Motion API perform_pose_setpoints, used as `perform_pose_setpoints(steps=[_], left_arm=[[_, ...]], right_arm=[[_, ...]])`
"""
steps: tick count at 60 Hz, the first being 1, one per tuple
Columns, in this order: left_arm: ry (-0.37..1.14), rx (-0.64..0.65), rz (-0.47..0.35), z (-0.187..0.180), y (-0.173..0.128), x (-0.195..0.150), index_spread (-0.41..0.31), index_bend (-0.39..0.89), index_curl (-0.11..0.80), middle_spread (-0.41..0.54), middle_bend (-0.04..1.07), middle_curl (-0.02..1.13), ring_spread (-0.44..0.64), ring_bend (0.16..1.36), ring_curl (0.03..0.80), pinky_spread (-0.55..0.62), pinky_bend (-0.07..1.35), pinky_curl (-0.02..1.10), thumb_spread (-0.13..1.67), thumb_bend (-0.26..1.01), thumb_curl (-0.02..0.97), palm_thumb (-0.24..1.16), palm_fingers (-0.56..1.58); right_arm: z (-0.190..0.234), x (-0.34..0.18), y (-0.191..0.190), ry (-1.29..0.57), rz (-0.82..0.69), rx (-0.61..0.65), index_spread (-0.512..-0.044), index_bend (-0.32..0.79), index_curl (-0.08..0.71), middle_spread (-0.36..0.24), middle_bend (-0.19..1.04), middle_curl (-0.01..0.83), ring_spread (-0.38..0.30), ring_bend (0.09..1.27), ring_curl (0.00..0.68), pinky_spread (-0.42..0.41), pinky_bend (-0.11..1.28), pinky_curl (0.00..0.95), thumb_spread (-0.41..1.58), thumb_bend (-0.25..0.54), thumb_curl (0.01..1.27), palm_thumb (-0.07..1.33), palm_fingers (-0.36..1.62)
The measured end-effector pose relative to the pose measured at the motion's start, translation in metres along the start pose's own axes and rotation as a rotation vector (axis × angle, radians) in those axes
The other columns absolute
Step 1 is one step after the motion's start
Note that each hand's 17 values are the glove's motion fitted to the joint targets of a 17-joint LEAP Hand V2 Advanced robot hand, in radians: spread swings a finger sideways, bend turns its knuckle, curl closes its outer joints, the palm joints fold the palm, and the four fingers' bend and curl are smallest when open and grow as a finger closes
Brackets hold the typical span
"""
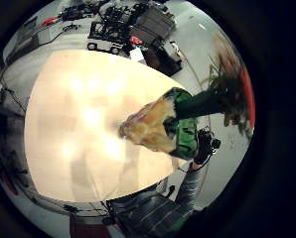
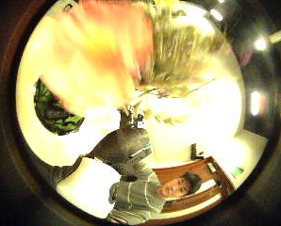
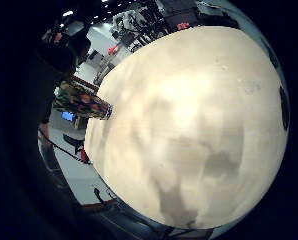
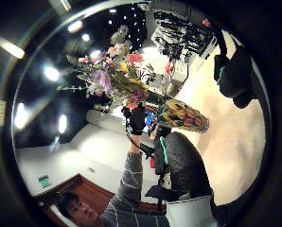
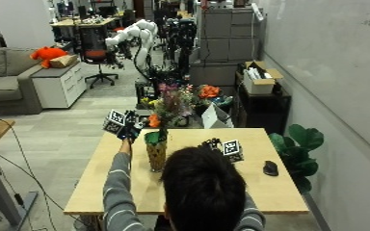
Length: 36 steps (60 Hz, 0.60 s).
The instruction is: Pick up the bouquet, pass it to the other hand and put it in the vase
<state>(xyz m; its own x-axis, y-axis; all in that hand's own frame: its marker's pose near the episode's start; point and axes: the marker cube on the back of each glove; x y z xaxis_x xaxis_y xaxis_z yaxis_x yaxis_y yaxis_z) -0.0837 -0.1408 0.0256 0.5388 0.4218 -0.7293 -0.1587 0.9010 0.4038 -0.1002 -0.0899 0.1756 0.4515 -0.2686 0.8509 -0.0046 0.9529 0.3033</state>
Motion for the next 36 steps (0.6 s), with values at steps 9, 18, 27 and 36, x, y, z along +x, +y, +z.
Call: perform_pose_setpoints(steps=[9,18,27,36], left_arm=[[-0.002,0.123,-0.142,-0.037,0.023,-0.009,0.187,0.03,0.147,0.475,0.16,0.25,0.45,0.57,0.280,0.48,0.38,0.30,0.70,-0.04,0.384,0.15,-0.26],[-0.022,0.193,-0.142,-0.063,0.032,-0.005,0.170,0.06,0.107,0.499,0.16,0.24,0.49,0.55,0.269,0.51,0.35,0.30,0.69,-0.04,0.379,0.14,-0.23],[-0.039,0.200,-0.379,-0.061,0.007,-0.074,0.158,0.07,0.089,0.505,0.16,0.23,0.50,0.54,0.262,0.51,0.33,0.29,0.68,-0.04,0.376,0.14,-0.20],[-0.013,0.212,-0.384,-0.060,0.007,-0.079,0.154,0.08,0.080,0.506,0.17,0.22,0.49,0.54,0.259,0.50,0.31,0.29,0.69,-0.04,0.374,0.14,-0.19]], right_arm=[[-0.007,-0.006,0.007,-0.069,-0.053,-0.002,-0.213,0.17,0.389,-0.138,0.36,0.504,-0.234,0.32,0.429,-0.046,0.14,0.261,1.08,-0.023,0.40,0.58,1.08],[-0.020,-0.006,0.014,-0.070,-0.066,0.022,-0.212,0.17,0.396,-0.137,0.36,0.504,-0.235,0.32,0.432,-0.043,0.15,0.255,1.09,-0.020,0.40,0.59,1.08],[-0.028,-0.007,0.020,-0.069,-0.007,0.019,-0.212,0.17,0.403,-0.138,0.36,0.503,-0.235,0.31,0.432,-0.043,0.15,0.251,1.09,-0.023,0.40,0.59,1.07],[-0.028,-0.012,0.015,-0.023,-0.093,0.045,-0.209,0.17,0.408,-0.138,0.36,0.502,-0.235,0.31,0.432,-0.039,0.14,0.245,1.09,-0.022,0.40,0.59,1.07]])
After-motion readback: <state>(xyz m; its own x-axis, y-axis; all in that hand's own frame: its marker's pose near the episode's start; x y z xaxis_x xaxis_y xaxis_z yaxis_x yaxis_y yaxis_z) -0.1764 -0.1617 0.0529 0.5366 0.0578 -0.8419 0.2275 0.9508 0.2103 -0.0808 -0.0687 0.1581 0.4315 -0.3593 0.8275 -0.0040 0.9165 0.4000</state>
